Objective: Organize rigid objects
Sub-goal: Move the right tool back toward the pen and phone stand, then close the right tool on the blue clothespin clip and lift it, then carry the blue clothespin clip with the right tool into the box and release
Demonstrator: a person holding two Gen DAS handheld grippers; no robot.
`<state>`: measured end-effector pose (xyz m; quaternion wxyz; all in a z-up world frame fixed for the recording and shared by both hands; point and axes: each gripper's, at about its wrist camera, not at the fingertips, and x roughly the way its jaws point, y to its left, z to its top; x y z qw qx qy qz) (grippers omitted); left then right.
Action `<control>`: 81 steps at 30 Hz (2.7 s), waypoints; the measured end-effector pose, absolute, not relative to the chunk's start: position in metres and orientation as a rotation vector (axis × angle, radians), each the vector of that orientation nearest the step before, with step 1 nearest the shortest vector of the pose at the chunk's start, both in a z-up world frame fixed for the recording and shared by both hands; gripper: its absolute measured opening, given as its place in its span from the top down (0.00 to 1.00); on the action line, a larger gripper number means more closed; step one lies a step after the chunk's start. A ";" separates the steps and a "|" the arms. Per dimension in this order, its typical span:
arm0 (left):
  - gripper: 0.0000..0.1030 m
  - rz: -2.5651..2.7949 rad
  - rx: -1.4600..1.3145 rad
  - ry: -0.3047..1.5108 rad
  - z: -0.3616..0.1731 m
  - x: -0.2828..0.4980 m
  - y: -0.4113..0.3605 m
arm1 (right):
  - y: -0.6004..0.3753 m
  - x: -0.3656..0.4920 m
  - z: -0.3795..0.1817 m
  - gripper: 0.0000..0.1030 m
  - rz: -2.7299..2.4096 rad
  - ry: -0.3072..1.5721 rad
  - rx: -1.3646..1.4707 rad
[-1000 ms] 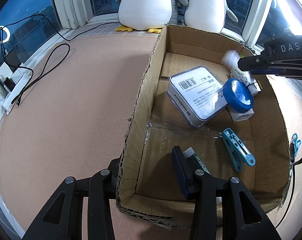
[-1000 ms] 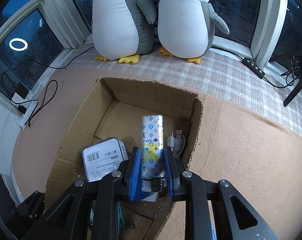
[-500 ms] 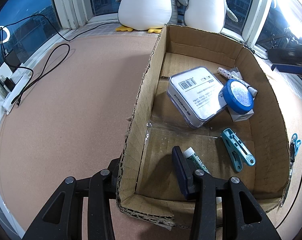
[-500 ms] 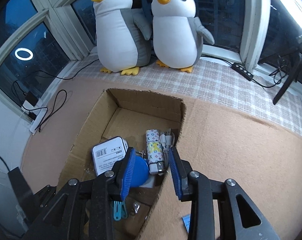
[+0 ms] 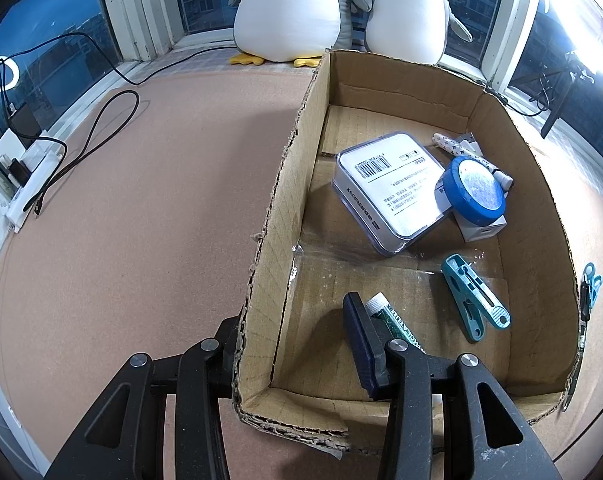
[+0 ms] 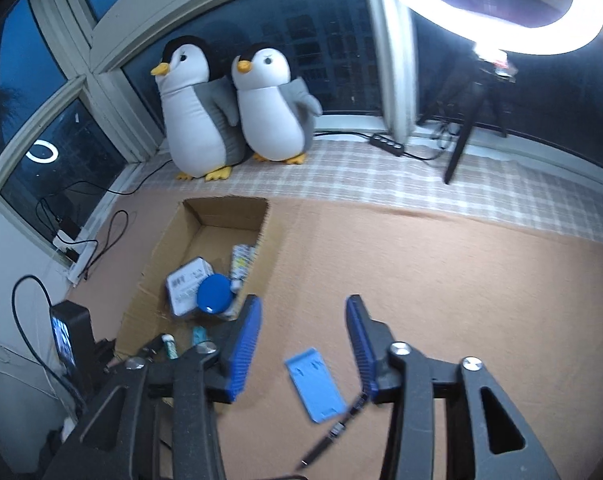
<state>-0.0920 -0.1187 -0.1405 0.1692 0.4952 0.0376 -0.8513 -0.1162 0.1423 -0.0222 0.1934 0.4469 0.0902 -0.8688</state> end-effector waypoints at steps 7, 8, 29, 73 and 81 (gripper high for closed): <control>0.56 -2.419 1.408 0.093 -0.140 -0.091 -0.116 | 0.195 -0.113 -0.046 0.51 -2.485 0.209 1.393; 0.56 -2.419 1.409 0.091 -0.140 -0.090 -0.116 | 0.199 -0.113 -0.052 0.51 -2.484 0.189 1.416; 0.56 -2.421 1.410 0.096 -0.141 -0.091 -0.115 | 0.201 -0.111 -0.145 0.70 -2.481 0.353 1.594; 0.56 -2.421 1.408 0.110 -0.144 -0.090 -0.114 | 0.183 -0.176 -0.142 0.83 -2.483 0.405 1.618; 0.56 -2.422 1.409 0.110 -0.143 -0.090 -0.114 | 0.185 -0.172 -0.130 0.83 -2.516 0.362 1.571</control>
